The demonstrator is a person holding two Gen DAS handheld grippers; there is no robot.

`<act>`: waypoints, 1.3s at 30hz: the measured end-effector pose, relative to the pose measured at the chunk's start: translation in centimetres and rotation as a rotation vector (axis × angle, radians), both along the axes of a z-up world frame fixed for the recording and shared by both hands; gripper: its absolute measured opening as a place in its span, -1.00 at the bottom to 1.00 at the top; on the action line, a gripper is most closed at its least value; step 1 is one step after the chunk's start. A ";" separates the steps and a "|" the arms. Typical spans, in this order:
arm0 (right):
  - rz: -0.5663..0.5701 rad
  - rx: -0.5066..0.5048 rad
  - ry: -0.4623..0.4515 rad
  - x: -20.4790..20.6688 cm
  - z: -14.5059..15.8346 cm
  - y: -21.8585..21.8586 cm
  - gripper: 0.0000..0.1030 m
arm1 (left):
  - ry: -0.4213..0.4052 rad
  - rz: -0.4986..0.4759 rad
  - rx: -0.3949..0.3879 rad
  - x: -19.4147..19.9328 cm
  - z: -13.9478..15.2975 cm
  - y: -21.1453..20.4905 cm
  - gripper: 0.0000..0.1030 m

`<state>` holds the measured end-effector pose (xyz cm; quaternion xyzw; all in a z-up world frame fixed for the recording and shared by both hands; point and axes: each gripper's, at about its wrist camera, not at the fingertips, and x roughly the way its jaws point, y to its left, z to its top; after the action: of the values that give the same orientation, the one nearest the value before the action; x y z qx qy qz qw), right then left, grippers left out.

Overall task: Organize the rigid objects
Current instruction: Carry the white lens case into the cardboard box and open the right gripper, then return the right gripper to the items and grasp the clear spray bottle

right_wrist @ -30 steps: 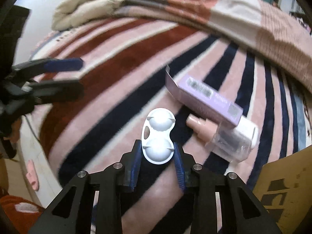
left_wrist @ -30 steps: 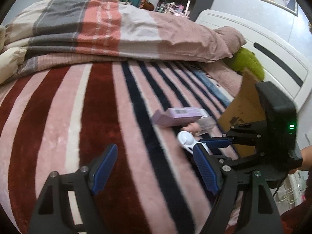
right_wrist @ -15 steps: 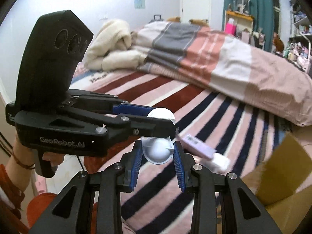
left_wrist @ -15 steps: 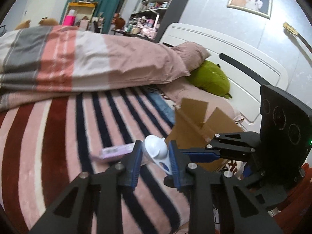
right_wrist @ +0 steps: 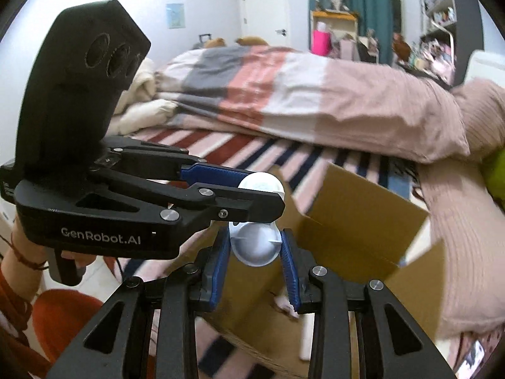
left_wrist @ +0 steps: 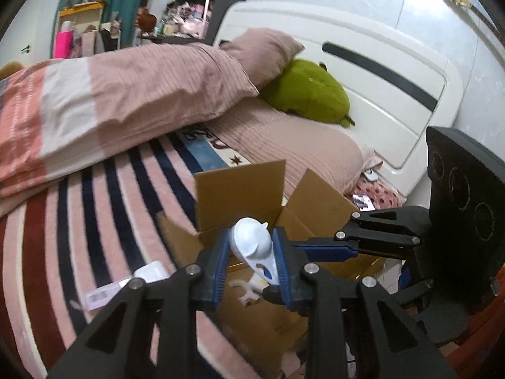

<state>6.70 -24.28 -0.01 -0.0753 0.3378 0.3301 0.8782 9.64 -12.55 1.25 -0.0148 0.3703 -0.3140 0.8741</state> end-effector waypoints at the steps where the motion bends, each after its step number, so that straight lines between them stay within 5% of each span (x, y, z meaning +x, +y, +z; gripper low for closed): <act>1: -0.005 -0.003 0.010 0.2 -0.1 -0.6 -0.47 | 0.016 -0.007 0.009 0.5 -0.2 -0.7 -0.52; 7: -0.045 -0.018 0.104 2.1 -1.2 -3.5 -0.47 | 0.099 -0.018 0.087 2.5 -1.2 -3.8 -0.52; 9: -0.059 -0.046 0.140 2.8 -1.6 -3.8 -0.46 | 0.116 -0.011 0.137 3.0 -1.5 -4.7 -0.39; 11: -0.070 -0.059 0.173 3.2 -2.0 -4.2 -0.45 | 0.126 -0.005 0.158 3.2 -1.6 -4.9 0.11; 13: -0.079 -0.064 0.207 3.7 -2.3 -4.4 -0.39 | 0.115 0.000 0.155 2.9 -1.4 -4.7 0.31; 17: -0.089 -0.050 0.214 3.8 -2.3 -4.6 -0.17 | 0.080 0.018 0.137 2.0 -0.2 -3.1 0.32; 21: -0.089 -0.051 0.161 2.9 -1.5 -4.1 -0.14 | 0.012 0.065 0.107 0.2 1.8 0.3 0.52; 29: 0.014 -0.025 0.045 -0.5 1.5 1.4 -0.06 | -0.091 0.244 0.094 -3.6 3.5 9.9 0.53; 39: 0.178 -0.029 0.075 -3.1 0.1 13.4 0.04 | -0.101 0.396 0.111 -6.9 -1.5 19.1 0.54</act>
<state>3.62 -10.84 0.08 -0.1053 0.3673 0.4046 0.8309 2.73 6.52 -0.30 -0.0233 0.3329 -0.1156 0.9356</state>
